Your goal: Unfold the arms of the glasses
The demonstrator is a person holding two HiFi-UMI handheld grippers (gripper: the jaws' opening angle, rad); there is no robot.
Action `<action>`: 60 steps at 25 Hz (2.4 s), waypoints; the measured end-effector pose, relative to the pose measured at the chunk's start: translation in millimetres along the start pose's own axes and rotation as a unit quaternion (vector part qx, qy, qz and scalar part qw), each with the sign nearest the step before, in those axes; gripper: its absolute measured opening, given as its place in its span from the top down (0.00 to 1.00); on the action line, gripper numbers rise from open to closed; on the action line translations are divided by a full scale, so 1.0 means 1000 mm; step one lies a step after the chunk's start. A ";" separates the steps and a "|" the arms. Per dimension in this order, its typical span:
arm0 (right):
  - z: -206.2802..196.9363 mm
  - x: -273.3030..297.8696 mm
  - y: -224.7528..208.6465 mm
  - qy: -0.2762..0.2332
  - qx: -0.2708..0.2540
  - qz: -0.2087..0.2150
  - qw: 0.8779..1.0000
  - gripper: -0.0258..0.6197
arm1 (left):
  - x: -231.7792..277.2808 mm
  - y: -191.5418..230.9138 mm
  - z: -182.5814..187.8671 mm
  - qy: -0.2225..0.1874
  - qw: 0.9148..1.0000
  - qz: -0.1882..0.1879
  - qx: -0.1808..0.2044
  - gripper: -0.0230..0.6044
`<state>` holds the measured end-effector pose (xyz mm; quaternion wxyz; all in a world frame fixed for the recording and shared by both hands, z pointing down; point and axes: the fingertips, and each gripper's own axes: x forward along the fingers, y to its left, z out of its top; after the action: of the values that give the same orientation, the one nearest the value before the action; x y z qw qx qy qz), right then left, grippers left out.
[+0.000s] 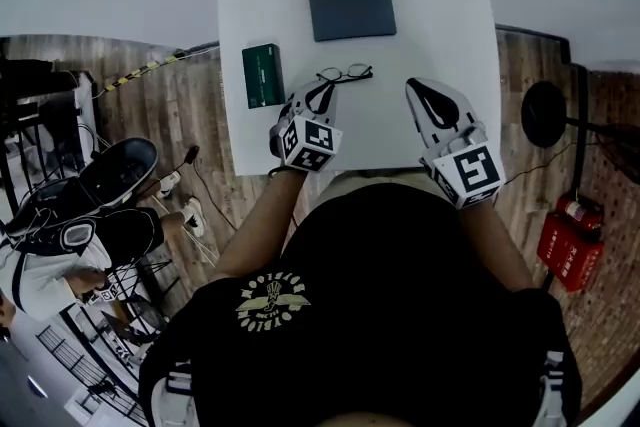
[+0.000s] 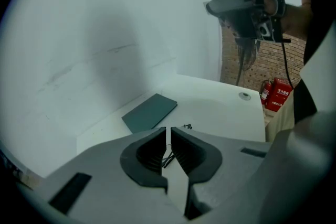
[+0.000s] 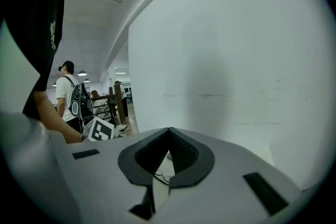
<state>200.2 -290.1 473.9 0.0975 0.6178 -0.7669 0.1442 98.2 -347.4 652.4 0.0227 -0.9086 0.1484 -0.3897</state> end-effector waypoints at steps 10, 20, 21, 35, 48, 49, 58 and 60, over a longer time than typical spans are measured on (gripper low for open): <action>0.005 -0.021 -0.019 -0.007 -0.004 -0.002 1.000 0.96 | 0.067 -0.016 -0.037 0.130 0.985 -0.040 0.108 0.83; -0.001 -0.021 -0.048 -0.002 0.000 -0.015 1.000 0.96 | 0.103 -0.019 -0.052 0.175 0.974 -0.043 0.136 0.78; -0.002 -0.021 -0.050 -0.002 0.001 -0.015 1.000 0.96 | 0.105 -0.018 -0.053 0.179 0.973 -0.041 0.139 0.77; -0.005 -0.023 -0.067 -0.005 0.016 -0.026 1.000 0.96 | 0.131 -0.013 -0.053 0.195 0.958 -0.026 0.210 0.82; 0.007 -0.034 -0.051 -0.016 0.008 -0.016 1.000 0.96 | 0.099 0.007 -0.047 0.166 0.975 0.011 0.147 0.93; 0.009 -0.033 -0.047 -0.016 0.007 -0.013 1.000 0.96 | 0.093 0.009 -0.046 0.157 0.979 0.014 0.127 0.93; 0.015 -0.023 0.006 -0.024 -0.010 0.039 0.999 0.96 | 0.019 0.022 -0.022 0.011 0.995 0.047 -0.083 0.93; 0.018 -0.019 0.019 -0.026 -0.016 0.052 0.998 0.96 | 0.003 0.028 -0.017 -0.017 0.992 0.059 -0.112 0.93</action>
<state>186.4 -274.6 449.1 0.0794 0.5788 -0.8026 0.1207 81.1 -373.8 661.8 -0.0536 -0.9017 0.2436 -0.3532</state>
